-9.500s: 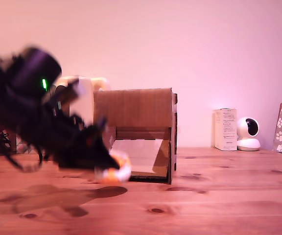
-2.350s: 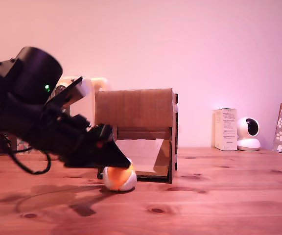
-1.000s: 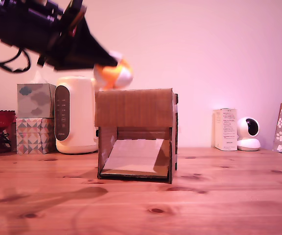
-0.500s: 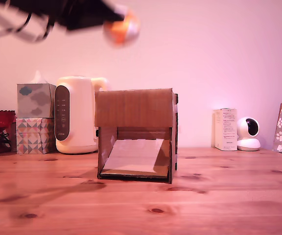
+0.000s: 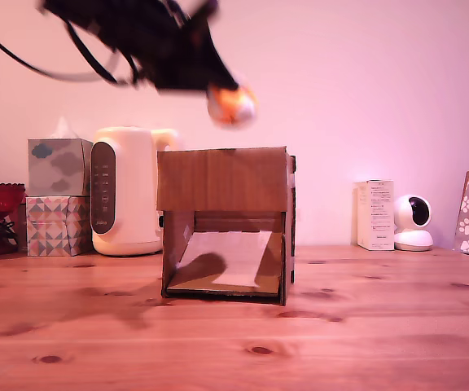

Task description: Drop the footbag into the cardboard dice tower

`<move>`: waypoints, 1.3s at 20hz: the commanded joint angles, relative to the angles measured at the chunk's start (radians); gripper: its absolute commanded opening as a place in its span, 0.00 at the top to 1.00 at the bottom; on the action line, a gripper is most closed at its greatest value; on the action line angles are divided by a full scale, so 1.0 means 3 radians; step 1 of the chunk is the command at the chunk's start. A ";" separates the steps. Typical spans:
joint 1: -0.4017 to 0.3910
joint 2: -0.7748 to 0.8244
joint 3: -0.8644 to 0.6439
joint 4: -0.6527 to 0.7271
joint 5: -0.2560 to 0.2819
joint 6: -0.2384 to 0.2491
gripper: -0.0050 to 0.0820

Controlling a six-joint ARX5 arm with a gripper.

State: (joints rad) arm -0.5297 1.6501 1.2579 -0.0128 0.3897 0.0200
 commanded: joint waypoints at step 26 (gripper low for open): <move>0.0014 -0.0328 0.0200 -0.0989 -0.0182 0.0306 0.93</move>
State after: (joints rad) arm -0.5278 1.5803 1.3148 -0.2901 0.3222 0.1123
